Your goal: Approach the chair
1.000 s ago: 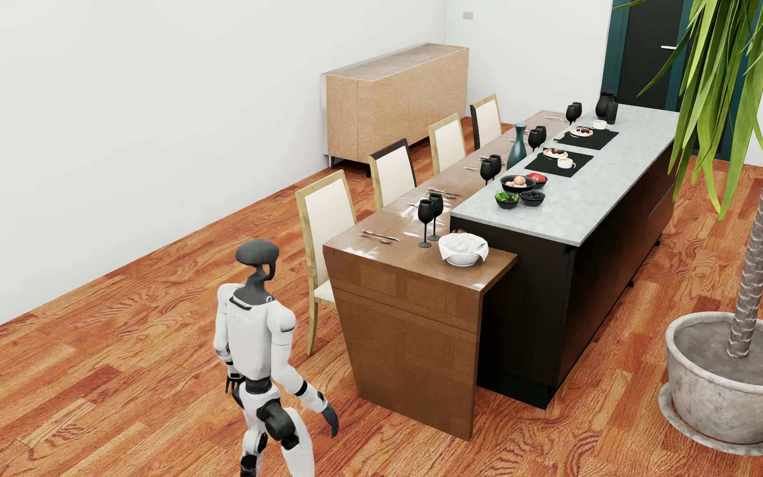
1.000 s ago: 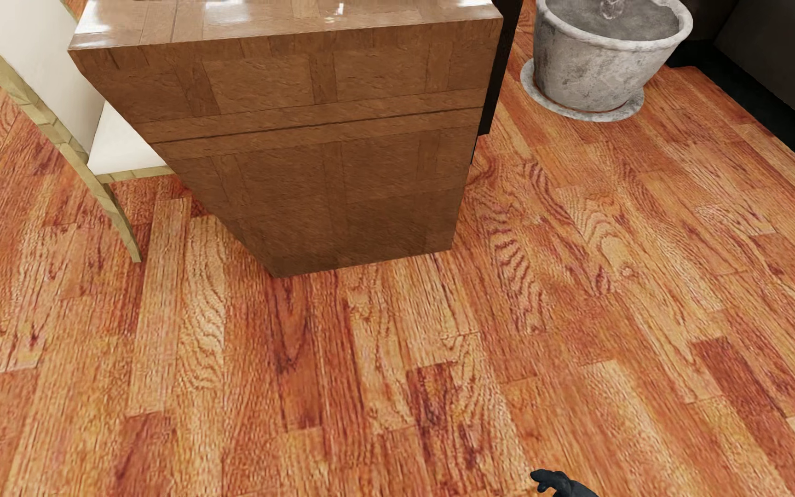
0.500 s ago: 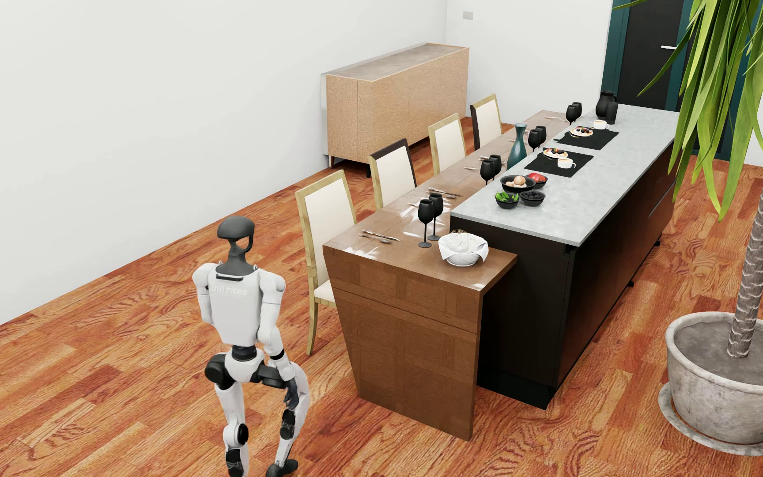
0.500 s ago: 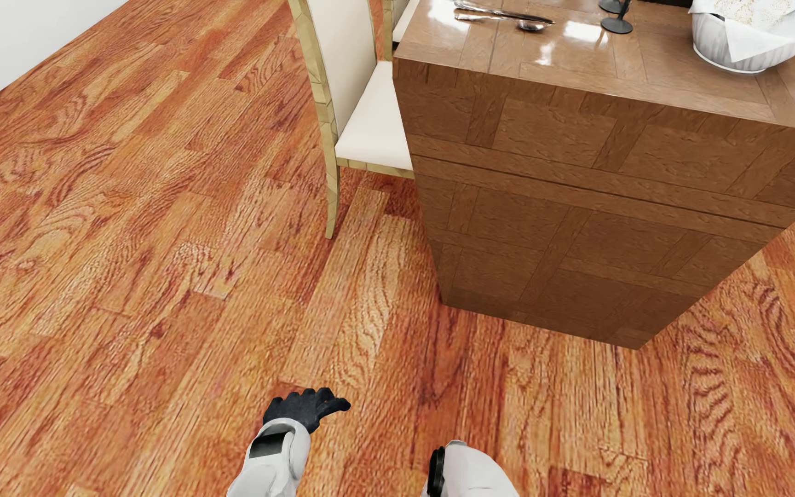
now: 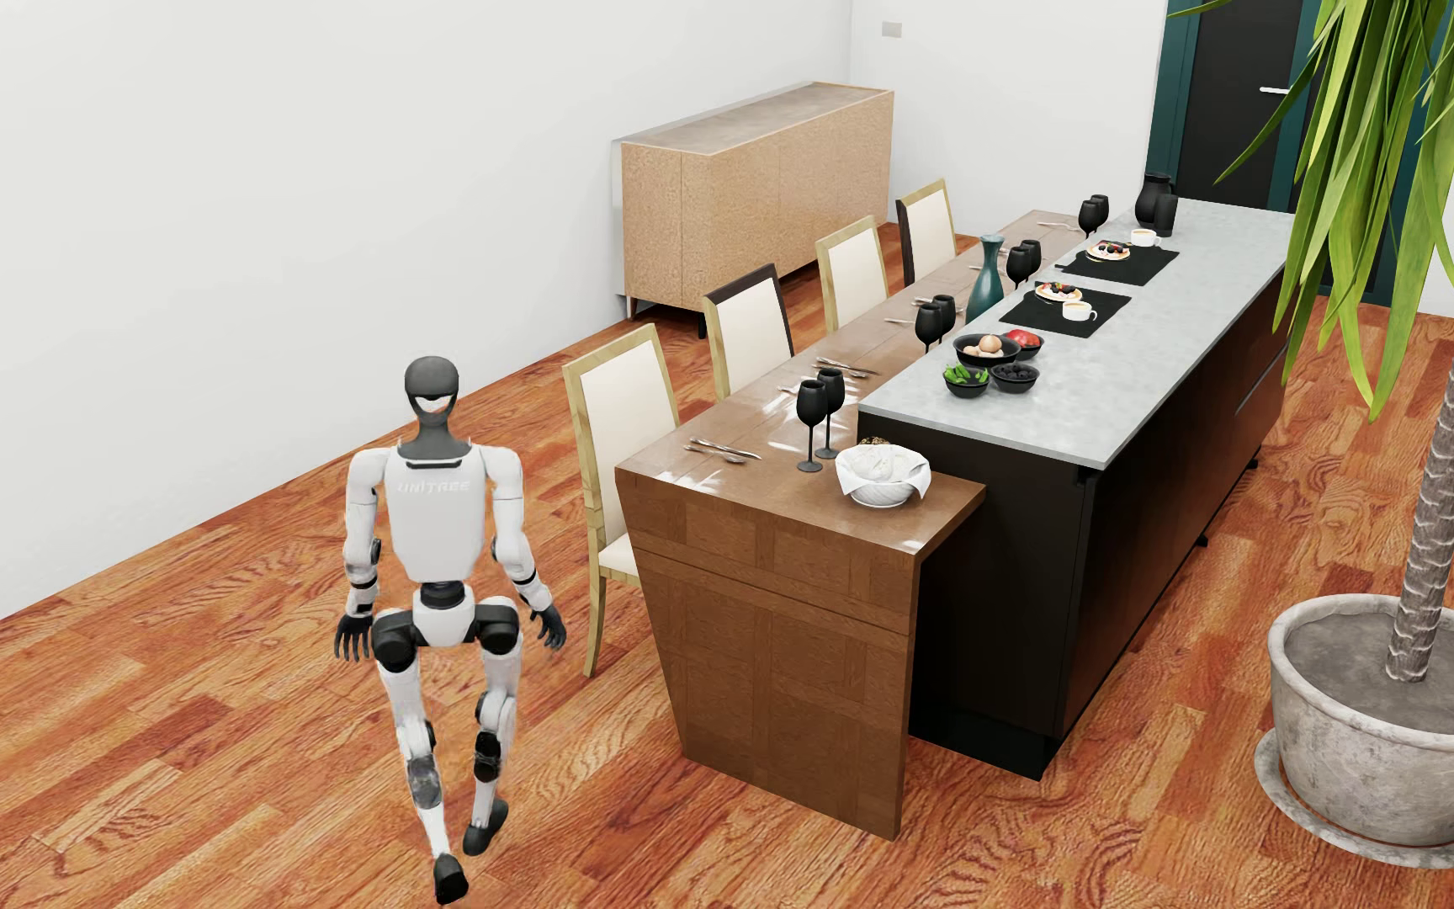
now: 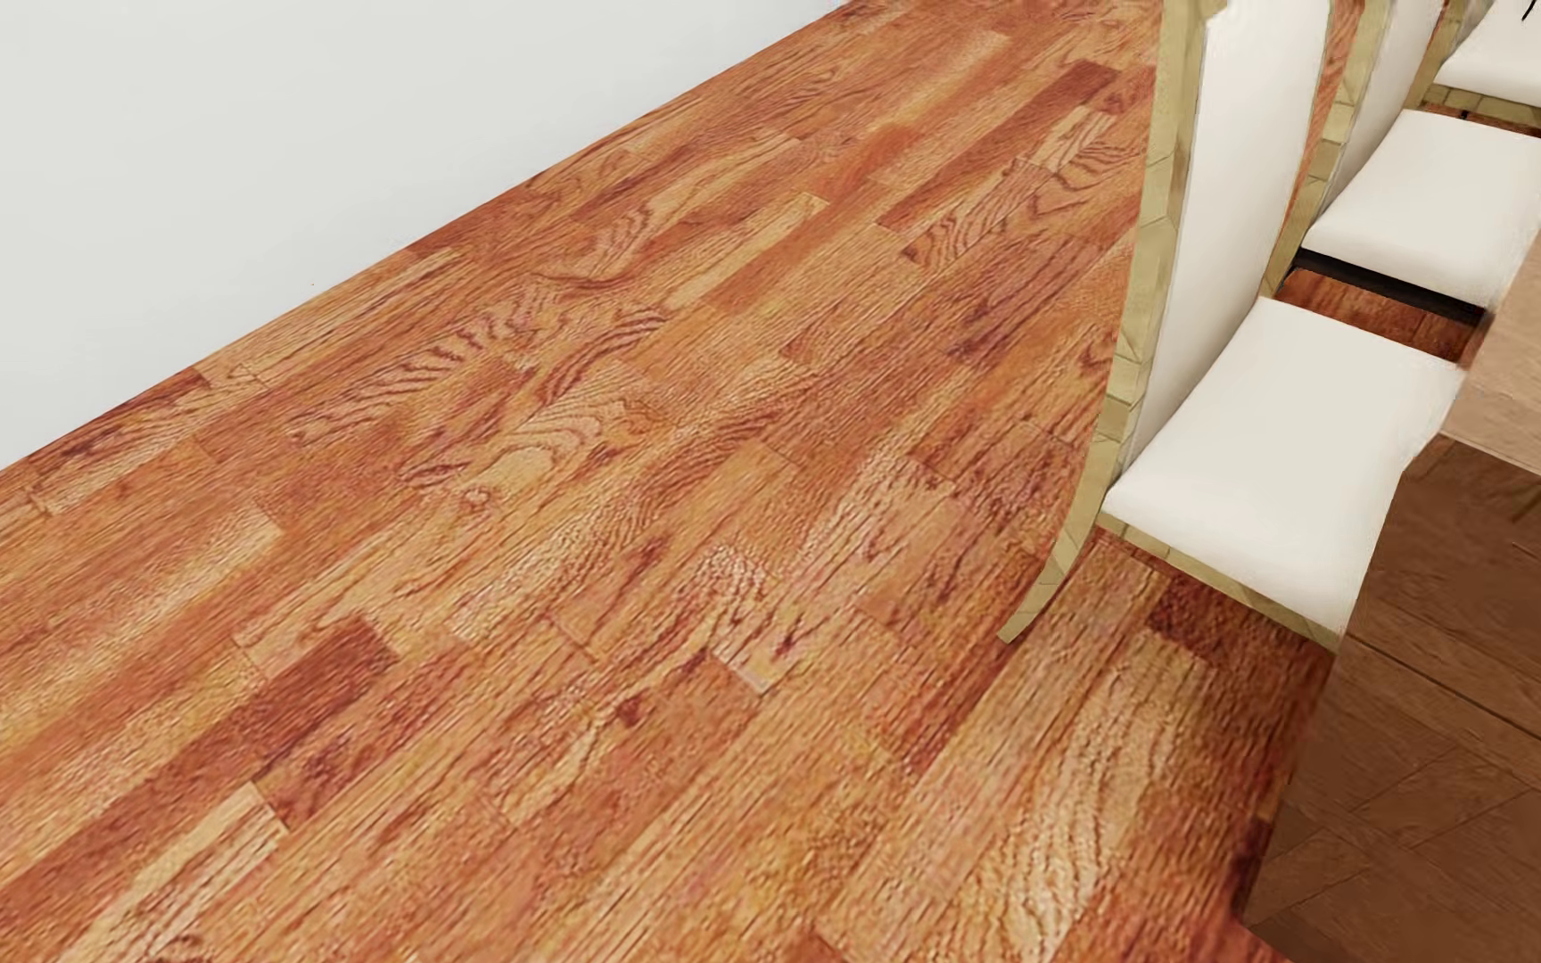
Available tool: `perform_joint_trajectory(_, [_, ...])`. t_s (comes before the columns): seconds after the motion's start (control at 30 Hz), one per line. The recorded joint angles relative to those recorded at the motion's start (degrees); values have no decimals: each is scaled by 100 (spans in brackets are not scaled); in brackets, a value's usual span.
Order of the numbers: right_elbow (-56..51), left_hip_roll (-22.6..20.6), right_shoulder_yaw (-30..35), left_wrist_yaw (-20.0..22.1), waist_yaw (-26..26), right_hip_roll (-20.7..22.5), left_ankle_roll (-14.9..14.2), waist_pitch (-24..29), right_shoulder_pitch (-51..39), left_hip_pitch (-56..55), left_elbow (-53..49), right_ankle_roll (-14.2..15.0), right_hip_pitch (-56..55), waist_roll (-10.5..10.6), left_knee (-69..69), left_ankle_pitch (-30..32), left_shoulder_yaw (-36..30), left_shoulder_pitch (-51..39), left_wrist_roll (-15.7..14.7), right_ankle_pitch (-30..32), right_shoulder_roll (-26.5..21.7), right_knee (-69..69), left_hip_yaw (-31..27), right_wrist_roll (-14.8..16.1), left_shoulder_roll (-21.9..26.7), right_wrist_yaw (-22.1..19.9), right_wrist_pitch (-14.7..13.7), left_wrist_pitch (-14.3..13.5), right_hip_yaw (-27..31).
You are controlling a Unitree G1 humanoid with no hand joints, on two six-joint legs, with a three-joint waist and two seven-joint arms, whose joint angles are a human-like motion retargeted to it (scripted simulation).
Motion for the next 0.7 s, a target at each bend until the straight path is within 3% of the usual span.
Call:
perform_joint_trajectory(0.03, [-48,544,162,-50,72,46,168,1,-131,-386,-18,114,255,51,236,-113,72,183,96,-83,-42,-119,260,-121,169,21,-178,-27,3])
perform_joint_trajectory(0.1, [-345,1328,453,-33,263,181,546,8,-433,-1063,-241,336,714,136,12,-366,483,555,-34,-249,-60,-327,467,-278,310,48,-587,-31,144])
perform_joint_trajectory(0.17, [-829,1840,721,75,483,258,698,-3,-687,-1519,-538,542,1024,184,-1053,-416,1104,902,-364,-422,-64,-446,632,-215,240,65,-841,38,465])
perform_joint_trajectory(0.23, [-1220,1918,947,211,712,269,768,-22,-941,-1829,-793,730,1216,198,-2602,-224,1625,1192,-616,-522,-39,-534,523,-37,-43,93,-882,126,950])
perform_joint_trajectory(0.3, [-1433,1665,1190,196,891,221,593,-36,-1165,-2125,-874,939,1349,171,-3884,-181,1776,1345,-673,-597,3,-583,-268,58,-343,122,-796,81,1506])
perform_joint_trajectory(0.33, [-1507,1635,1325,77,936,189,355,-40,-1210,-2209,-845,1051,1405,154,-4361,-140,1650,1380,-504,-652,33,-565,-569,73,-383,120,-783,-49,1795])
perform_joint_trajectory(0.37, [-1535,1715,1461,61,949,174,-81,-40,-1223,-2260,-856,1172,1453,135,-4741,25,1543,1398,-295,-748,79,-536,-825,93,-383,112,-800,-150,2103])
perform_joint_trajectory(0.4, [-1540,1842,1576,68,955,140,-106,-42,-1177,-2248,-837,1307,1502,111,-5022,284,1440,1372,-52,-921,123,-490,-1211,140,-335,142,-800,-204,2442])
perform_joint_trajectory(0.43, [-1500,1969,1687,121,948,84,129,-47,-1118,-2185,-830,1433,1504,86,-5113,482,1448,1319,59,-1158,123,-357,-1708,178,-300,193,-779,-198,2838])
perform_joint_trajectory(0.47, [-1430,2067,1795,121,916,29,-217,-54,-1038,-2064,-797,1585,1462,68,-4942,837,1508,1236,46,-1395,79,-120,-2178,214,-229,215,-785,-197,3264])
perform_joint_trajectory(0.5, [-1327,2058,1847,139,829,-62,-641,-48,-935,-2041,-713,1741,1411,72,-4430,654,1529,1088,64,-1523,-44,106,-2018,197,-135,230,-752,-181,3646])
perform_joint_trajectory(0.57, [-1039,1988,1347,115,615,-321,-663,28,-569,-2173,-404,1776,1282,4,-3246,-197,1561,537,229,-1191,-257,598,-1581,317,0,-32,-479,-3,4286])
perform_joint_trajectory(0.6, [-761,1877,697,82,549,-456,-659,63,-304,-2100,-312,1576,1197,-54,-3064,-419,1607,166,343,-737,-99,816,-1422,515,73,-518,-90,145,4389])
perform_joint_trajectory(0.63, [-480,1792,-62,39,531,-560,-571,78,-51,-1940,-253,1265,1033,-94,-3139,-504,1653,-337,445,-178,210,984,-1225,893,124,-1082,329,395,4370])
perform_joint_trajectory(0.67, [-58,1767,-711,33,547,-678,-450,78,38,-1716,-401,995,818,-124,-3373,-491,1680,-713,506,301,446,1134,-977,1318,287,-1430,757,362,4208])
perform_joint_trajectory(0.7, [353,1791,-1020,203,576,-785,-343,67,106,-1506,-687,842,604,-150,-3651,-436,1811,-1018,411,432,515,1200,-712,1574,439,-1463,1012,284,3899])
